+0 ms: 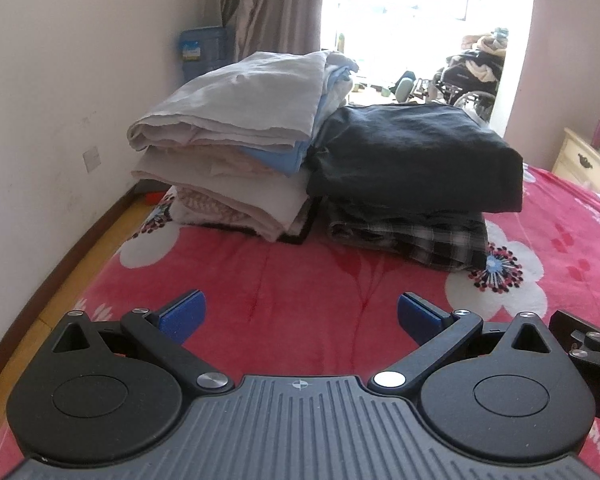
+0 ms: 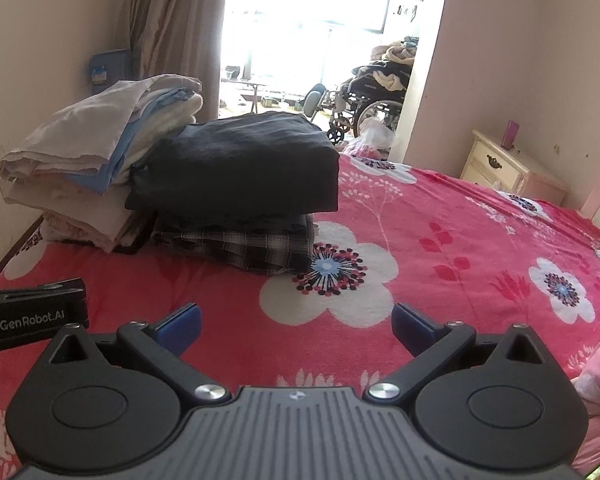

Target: Fold clothes

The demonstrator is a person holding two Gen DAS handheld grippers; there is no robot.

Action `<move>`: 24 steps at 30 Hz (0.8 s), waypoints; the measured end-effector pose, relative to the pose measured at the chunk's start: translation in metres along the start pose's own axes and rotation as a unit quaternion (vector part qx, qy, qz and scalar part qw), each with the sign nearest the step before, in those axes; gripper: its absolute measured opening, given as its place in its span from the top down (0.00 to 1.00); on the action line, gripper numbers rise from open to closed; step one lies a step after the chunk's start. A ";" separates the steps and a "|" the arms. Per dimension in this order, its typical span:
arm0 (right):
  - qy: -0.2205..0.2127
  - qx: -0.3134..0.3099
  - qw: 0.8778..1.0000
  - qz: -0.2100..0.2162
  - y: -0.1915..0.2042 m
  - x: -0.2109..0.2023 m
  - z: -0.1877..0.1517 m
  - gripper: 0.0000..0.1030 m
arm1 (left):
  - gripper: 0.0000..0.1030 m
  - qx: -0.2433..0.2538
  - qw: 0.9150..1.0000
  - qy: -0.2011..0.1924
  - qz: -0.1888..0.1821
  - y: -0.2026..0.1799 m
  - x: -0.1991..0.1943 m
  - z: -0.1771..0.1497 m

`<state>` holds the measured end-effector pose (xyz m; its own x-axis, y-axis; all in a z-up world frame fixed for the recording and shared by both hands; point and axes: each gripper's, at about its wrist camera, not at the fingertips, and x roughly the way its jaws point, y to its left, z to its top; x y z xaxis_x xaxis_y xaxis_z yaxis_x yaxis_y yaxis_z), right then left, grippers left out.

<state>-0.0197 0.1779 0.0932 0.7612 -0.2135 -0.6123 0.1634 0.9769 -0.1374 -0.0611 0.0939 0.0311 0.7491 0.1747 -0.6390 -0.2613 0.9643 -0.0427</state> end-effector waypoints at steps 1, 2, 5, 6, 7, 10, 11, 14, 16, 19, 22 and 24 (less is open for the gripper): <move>0.000 -0.002 1.000 0.000 0.001 0.000 0.000 0.00 | 0.00 0.000 1.000 0.001 -0.001 0.000 0.000 0.000; 0.000 -0.003 1.000 0.000 0.001 0.000 0.000 0.00 | 0.00 -0.001 1.000 0.001 0.000 0.000 0.000 0.000; 0.000 -0.007 1.000 0.000 0.003 -0.001 -0.001 0.00 | 0.00 -0.001 1.000 0.000 0.001 0.000 0.000 0.000; -0.001 -0.007 1.000 -0.001 0.003 -0.001 -0.001 0.00 | 0.00 0.000 1.000 -0.001 0.001 0.000 0.000 0.000; -0.001 -0.007 1.000 -0.001 0.003 -0.001 -0.001 0.00 | 0.00 -0.001 1.000 0.000 0.001 0.000 0.000 -0.001; -0.002 -0.006 1.000 -0.002 0.003 -0.001 -0.001 0.00 | 0.00 -0.001 1.000 0.001 0.001 0.001 0.001 0.000; -0.002 -0.006 1.000 -0.002 0.003 -0.001 -0.001 0.00 | 0.00 -0.001 1.000 0.001 0.001 0.001 0.001 0.000; -0.001 -0.008 1.000 -0.002 0.003 -0.001 -0.002 0.00 | 0.00 -0.001 1.000 0.001 0.003 0.001 0.001 0.000; -0.001 -0.009 1.000 -0.002 0.004 -0.001 -0.003 0.00 | 0.00 0.000 1.000 0.002 0.002 0.001 0.001 -0.001; -0.001 -0.011 1.000 -0.002 0.004 -0.002 -0.003 0.00 | 0.00 0.001 1.000 0.002 0.003 0.001 0.001 -0.002; -0.003 -0.013 1.000 -0.004 0.005 -0.002 -0.003 0.00 | 0.00 0.002 1.000 0.001 0.004 0.000 0.000 -0.002; -0.003 -0.013 1.000 -0.004 0.005 -0.001 -0.003 0.00 | 0.00 0.002 1.000 0.000 0.004 0.000 -0.001 -0.003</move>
<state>-0.0216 0.1830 0.0914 0.7639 -0.2217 -0.6061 0.1531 0.9746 -0.1635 -0.0631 0.0936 0.0294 0.7468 0.1831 -0.6394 -0.2650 0.9637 -0.0335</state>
